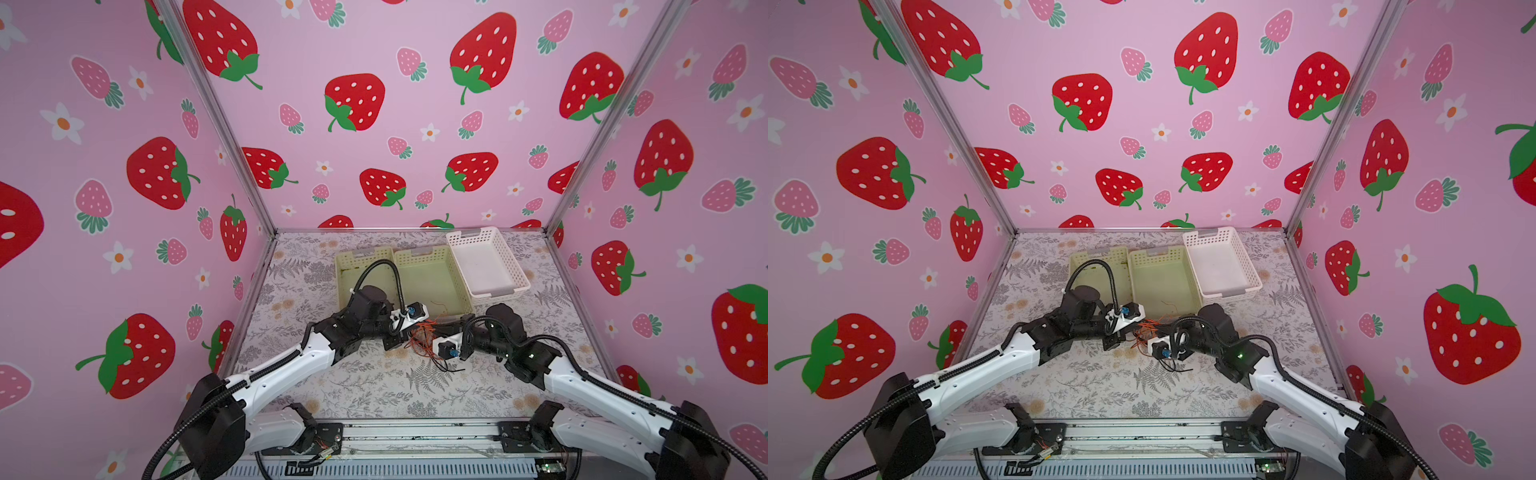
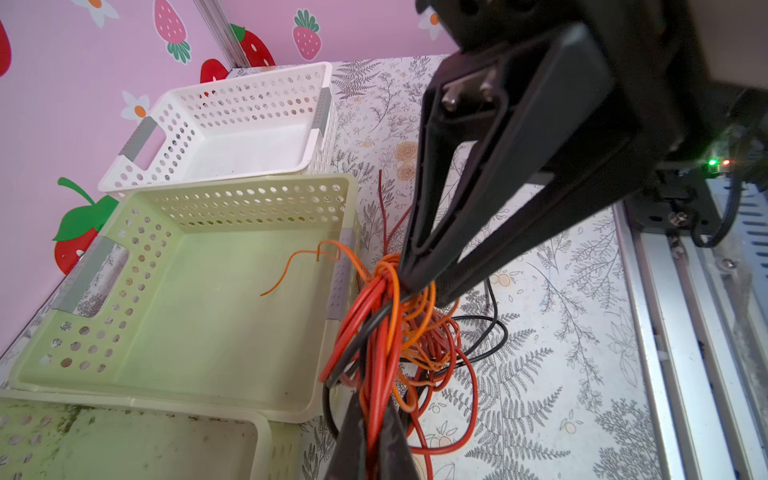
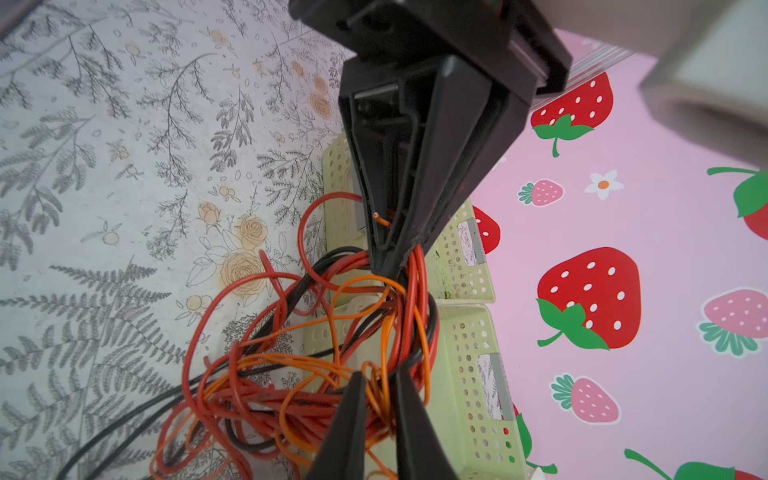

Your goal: Untangle the cables

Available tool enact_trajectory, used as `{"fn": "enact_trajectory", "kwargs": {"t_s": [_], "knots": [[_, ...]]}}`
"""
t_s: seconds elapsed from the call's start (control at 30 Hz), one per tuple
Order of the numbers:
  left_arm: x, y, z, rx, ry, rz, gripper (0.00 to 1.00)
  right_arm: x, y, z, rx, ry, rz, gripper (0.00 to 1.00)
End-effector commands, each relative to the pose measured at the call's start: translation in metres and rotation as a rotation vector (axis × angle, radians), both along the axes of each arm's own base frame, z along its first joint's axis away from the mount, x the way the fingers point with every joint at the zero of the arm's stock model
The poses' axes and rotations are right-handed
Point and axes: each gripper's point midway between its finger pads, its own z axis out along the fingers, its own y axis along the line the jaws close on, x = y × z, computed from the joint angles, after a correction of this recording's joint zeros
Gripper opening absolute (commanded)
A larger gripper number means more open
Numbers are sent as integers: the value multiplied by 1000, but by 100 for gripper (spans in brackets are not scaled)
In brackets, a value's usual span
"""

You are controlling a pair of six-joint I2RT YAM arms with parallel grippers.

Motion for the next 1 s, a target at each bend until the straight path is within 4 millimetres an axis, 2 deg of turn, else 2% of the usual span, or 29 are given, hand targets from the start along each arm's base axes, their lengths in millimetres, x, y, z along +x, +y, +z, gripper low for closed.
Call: {"fn": "enact_trajectory", "kwargs": {"t_s": [0.0, 0.03, 0.13, 0.2, 0.3, 0.37, 0.53, 0.7, 0.87, 0.97], "knots": [[-8, -15, 32, -78, -15, -88, 0, 16, -2, 3, -23, -71, -59, 5], [-8, -15, 32, -78, -14, -88, 0, 17, -2, 3, -26, -78, -62, 1], [-5, -13, 32, -73, -16, -75, 0, 22, -5, 6, -26, -90, -94, 0], [-2, -9, 30, -62, -5, -57, 0, 26, -8, 17, 24, -101, -135, 0], [5, 2, 26, -60, 19, -9, 0, 30, -22, 44, 168, -85, -181, 0], [11, 9, 26, -69, 31, 24, 0, 31, -36, 63, 257, -77, -211, 0], [19, 22, 25, -77, 50, 74, 0, 36, -64, 86, 406, -40, -255, 0], [19, 26, 23, -71, 59, 88, 0, 60, -90, 98, 478, -20, -405, 0], [17, 34, 15, -47, 75, 116, 0, 81, -132, 123, 629, -34, -579, 0], [17, 40, 11, -37, 77, 143, 0, 94, -157, 130, 674, -45, -704, 0]]}}
